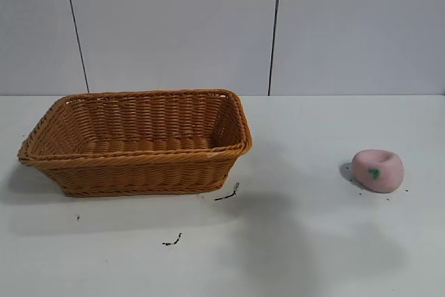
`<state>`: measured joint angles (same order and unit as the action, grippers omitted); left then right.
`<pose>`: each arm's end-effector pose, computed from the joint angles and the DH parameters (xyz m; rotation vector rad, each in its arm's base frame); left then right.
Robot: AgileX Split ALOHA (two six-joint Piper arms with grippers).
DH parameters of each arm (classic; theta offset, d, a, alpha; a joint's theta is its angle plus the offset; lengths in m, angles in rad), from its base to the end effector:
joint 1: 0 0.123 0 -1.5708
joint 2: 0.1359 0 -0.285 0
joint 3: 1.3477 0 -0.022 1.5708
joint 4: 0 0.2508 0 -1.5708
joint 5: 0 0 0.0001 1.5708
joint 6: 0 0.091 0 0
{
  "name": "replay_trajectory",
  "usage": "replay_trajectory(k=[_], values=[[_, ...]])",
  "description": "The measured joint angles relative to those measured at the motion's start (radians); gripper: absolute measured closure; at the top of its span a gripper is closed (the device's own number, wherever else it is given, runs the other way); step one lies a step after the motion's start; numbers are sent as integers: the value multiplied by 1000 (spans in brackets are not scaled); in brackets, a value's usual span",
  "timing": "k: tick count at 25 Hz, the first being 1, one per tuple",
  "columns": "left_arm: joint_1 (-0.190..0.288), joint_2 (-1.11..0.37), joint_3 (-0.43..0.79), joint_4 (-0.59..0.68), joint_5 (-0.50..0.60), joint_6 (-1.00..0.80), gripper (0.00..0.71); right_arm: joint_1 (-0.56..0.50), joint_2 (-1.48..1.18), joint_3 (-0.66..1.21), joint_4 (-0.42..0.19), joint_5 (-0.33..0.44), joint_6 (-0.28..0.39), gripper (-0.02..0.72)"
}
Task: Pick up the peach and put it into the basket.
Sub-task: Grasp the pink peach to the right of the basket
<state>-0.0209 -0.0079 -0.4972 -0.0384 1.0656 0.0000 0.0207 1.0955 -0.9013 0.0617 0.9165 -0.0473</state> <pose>-0.0060 -0.0029 0.2761 0.0234 2.0439 -0.0590 0.2040 0.0087 0.3092 -0.0573 2.5923 0.0675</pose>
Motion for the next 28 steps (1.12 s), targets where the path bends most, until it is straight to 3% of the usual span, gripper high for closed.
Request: replay_trajectory(k=[9,15,28], values=[[0,0,0,0,0,0,17,1,525,-333,0,27,0,8],[0,0,0,0,0,0,17,1,731,-459,0,25,-16,8],[0,0,0,0,0,0,17,1,973,-464,1,-149,-31,8]])
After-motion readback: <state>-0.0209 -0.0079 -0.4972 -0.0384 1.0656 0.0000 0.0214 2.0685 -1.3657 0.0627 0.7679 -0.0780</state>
